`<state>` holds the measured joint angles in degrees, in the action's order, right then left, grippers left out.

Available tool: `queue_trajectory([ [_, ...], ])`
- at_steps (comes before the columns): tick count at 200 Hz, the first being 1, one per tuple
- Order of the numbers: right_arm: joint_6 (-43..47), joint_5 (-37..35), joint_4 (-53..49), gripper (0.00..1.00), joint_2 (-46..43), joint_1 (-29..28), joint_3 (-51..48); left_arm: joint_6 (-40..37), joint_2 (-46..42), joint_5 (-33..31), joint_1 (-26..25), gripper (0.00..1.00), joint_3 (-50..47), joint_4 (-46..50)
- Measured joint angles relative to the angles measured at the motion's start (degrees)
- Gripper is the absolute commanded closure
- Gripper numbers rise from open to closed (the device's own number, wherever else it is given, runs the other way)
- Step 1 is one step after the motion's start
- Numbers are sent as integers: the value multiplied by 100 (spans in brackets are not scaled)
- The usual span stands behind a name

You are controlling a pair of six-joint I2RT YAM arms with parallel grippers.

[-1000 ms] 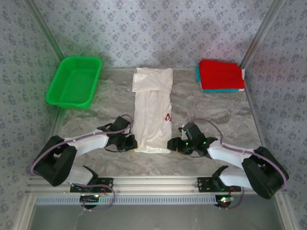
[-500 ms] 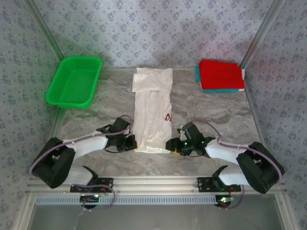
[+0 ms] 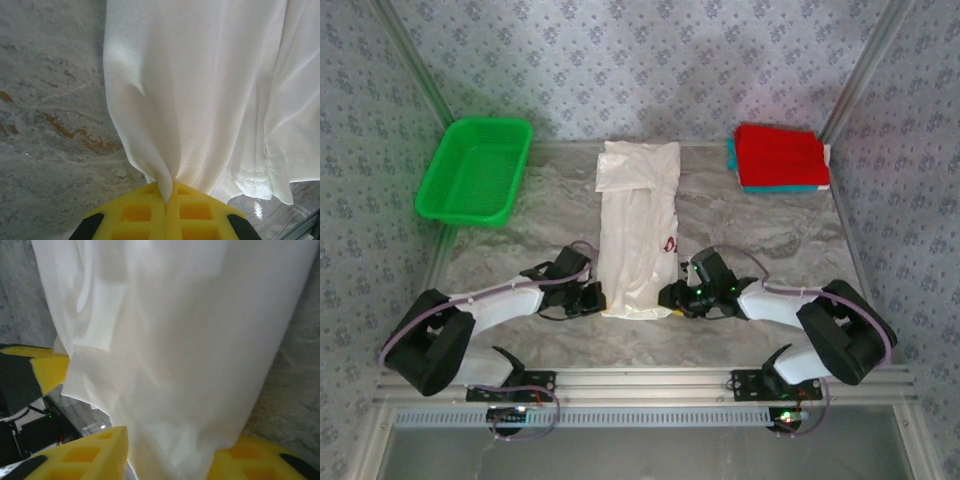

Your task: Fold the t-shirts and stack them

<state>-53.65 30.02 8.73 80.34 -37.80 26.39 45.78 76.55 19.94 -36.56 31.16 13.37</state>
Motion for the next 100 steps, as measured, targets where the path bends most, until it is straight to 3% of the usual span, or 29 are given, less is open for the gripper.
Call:
queue_trajectory([
  [50, 26, -131, -144, 100, -118, 35, -24, 13, -146, -68, 0, 100, -61, 7],
  [100, 59, -223, -442, 100, -415, -85, -219, 109, -348, -118, -374, 100, -354, -118],
])
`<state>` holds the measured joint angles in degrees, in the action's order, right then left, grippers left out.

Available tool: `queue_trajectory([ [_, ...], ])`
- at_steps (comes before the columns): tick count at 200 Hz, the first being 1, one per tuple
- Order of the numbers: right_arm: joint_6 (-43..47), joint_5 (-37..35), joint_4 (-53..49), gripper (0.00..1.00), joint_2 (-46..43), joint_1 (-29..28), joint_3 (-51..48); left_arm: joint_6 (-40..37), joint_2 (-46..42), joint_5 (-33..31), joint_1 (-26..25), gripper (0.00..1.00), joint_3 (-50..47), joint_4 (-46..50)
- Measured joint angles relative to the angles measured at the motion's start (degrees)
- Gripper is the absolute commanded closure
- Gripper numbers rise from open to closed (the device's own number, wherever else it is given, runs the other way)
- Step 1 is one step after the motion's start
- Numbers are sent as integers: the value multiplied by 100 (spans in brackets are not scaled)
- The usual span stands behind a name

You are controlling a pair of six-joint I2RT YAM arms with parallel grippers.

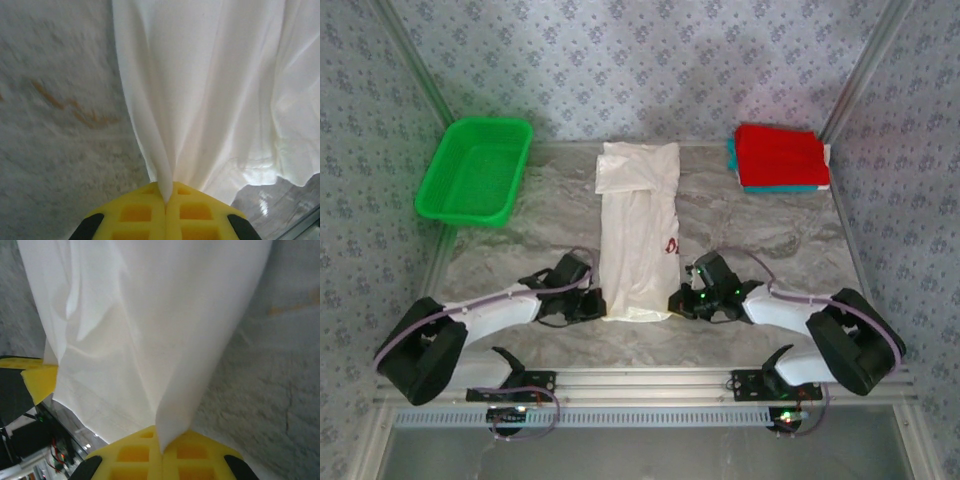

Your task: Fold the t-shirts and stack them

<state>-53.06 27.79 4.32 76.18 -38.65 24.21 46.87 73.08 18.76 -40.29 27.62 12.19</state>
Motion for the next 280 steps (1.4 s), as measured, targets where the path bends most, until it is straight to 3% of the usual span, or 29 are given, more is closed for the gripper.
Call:
queue_trajectory([
  [43, -11, -140, -780, 100, -1132, -605, -529, 452, -942, -122, -890, 100, -483, 188],
  [78, 118, -365, -1582, 100, -1974, -448, -219, 529, -1829, -459, -909, 100, -229, 610],
  [138, 1093, -293, -2142, 100, -299, 723, 1823, 186, -651, -52, 522, 100, 1178, 459],
  [176, 1694, -214, -2406, 100, 763, 1327, 3069, -437, 579, 144, 1364, 100, 2420, 555],
  [223, 2116, -168, -2535, 100, 1821, 1698, 4148, -1080, 1646, 192, 1897, 100, 3451, 793],
  [280, 2249, -118, -2559, 100, 2590, 1939, 4896, -1631, 2802, 271, 2000, 100, 4610, 1097],
])
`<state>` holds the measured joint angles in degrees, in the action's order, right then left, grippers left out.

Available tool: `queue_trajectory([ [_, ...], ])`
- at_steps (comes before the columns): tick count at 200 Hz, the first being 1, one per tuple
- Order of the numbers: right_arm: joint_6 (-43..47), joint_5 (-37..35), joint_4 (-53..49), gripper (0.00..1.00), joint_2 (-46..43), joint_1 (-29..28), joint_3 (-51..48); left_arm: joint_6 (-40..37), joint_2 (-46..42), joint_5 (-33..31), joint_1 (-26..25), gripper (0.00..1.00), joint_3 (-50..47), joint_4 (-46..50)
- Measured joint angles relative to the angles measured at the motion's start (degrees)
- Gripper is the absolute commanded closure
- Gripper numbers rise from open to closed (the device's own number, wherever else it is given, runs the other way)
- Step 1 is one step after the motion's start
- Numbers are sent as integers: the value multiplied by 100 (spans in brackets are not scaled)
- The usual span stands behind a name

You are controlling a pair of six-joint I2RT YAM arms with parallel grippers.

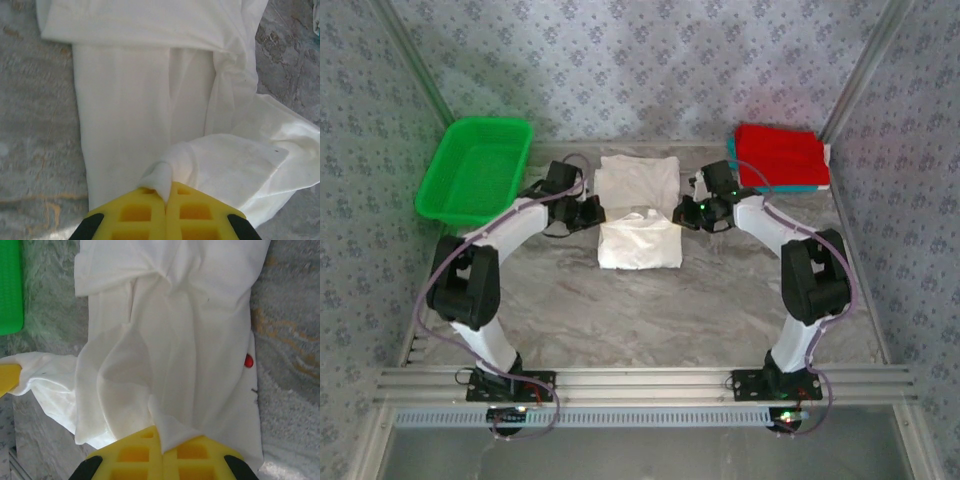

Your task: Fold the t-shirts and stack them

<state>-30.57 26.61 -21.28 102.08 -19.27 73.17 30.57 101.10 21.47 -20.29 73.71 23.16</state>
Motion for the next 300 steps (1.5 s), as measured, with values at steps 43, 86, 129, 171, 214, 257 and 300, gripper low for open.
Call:
queue_trajectory([
  [43, 79, 87, -66, 66, 887, 179, 1075, -365, 1027, -131, 57, 56, 1360, 457],
  [86, 205, 103, -367, 50, 1499, 328, 2234, -555, 1412, -1014, 116, 48, 2549, 970],
  [129, 348, 4, 44, 64, -46, 177, 509, -509, 232, -1718, -387, 54, 1104, 619],
  [171, 304, 317, 817, 80, -1152, -361, -1305, -306, -662, -1659, -1073, 68, -914, -358],
  [214, 256, 284, 1510, 85, -223, -505, -1263, -293, 131, -1596, -981, 71, -920, -986],
  [257, 323, 66, 1681, 85, 782, -487, -315, -551, 1231, -1751, -894, 71, 369, -1156],
  [300, 627, -354, 1659, 84, 1493, -286, 909, -809, 2151, -1812, -455, 70, 1779, -1097],
])
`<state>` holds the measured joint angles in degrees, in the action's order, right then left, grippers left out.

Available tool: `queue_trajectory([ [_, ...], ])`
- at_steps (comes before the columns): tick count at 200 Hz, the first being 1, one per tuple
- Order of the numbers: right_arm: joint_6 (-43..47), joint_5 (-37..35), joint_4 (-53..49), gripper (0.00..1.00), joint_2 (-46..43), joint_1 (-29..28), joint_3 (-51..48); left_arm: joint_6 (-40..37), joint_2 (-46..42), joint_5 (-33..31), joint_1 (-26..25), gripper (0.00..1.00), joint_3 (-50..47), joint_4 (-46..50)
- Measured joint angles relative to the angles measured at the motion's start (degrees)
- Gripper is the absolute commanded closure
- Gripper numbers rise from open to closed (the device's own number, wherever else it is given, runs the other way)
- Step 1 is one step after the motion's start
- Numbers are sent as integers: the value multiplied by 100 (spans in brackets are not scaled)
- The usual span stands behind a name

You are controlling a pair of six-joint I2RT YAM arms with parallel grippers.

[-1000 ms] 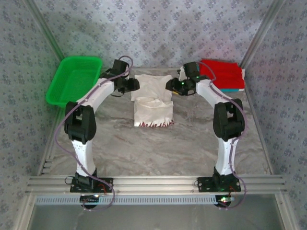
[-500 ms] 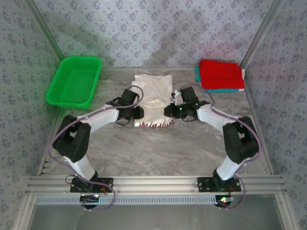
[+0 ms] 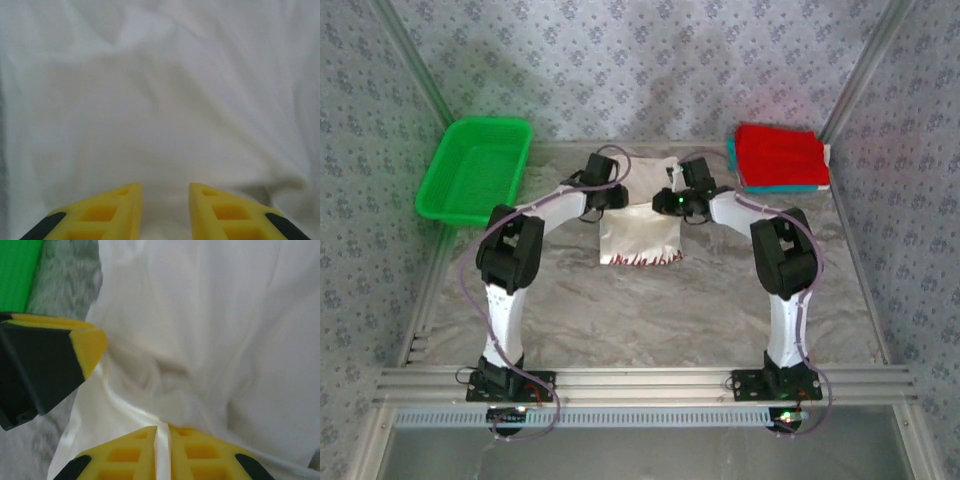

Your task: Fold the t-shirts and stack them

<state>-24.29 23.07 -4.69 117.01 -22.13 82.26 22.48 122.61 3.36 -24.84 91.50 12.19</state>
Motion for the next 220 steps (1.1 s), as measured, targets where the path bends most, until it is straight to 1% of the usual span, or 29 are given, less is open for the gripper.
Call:
queue_trajectory([
  [14, 59, -52, -31, 86, 304, 140, 450, -46, 199, -7, 170, 69, 433, 105],
  [27, 101, -61, -92, 86, 509, 271, 780, -81, 212, -50, 295, 66, 693, 225],
  [42, 151, -61, -197, 86, 538, 378, 918, -101, 55, -155, 343, 66, 798, 282],
  [55, 190, -48, -308, 85, 407, 400, 874, -98, -258, -212, 317, 65, 686, 319],
  [70, 177, 79, -260, 86, -2, 332, 437, -52, -957, -278, 212, 64, 70, 179],
  [98, -57, 514, 37, 87, -1226, 7, -960, 160, -2516, -258, -192, 64, -1567, -302],
  [117, -304, 876, 334, 88, -1652, -240, -1683, 404, -3001, -105, -498, 64, -2487, -841],
  [138, -597, 1158, 654, 89, -1580, -323, -2245, 743, -2894, 85, -597, 67, -3364, -1366],
  [166, -774, 1233, 872, 90, -1154, -190, -2669, 1014, -2164, 133, -514, 69, -3978, -1537],
  [184, -815, 1235, 1062, 91, -833, -76, -2787, 1132, -2057, 138, -444, 70, -4076, -1912],
  [189, -831, 1338, 1163, 91, -765, -37, -2809, 1174, -2041, 140, -428, 70, -4076, -1982],
  [220, -846, 1360, 1303, 89, -741, 37, -2798, 1298, -1965, 153, -374, 70, -4076, -2122],
])
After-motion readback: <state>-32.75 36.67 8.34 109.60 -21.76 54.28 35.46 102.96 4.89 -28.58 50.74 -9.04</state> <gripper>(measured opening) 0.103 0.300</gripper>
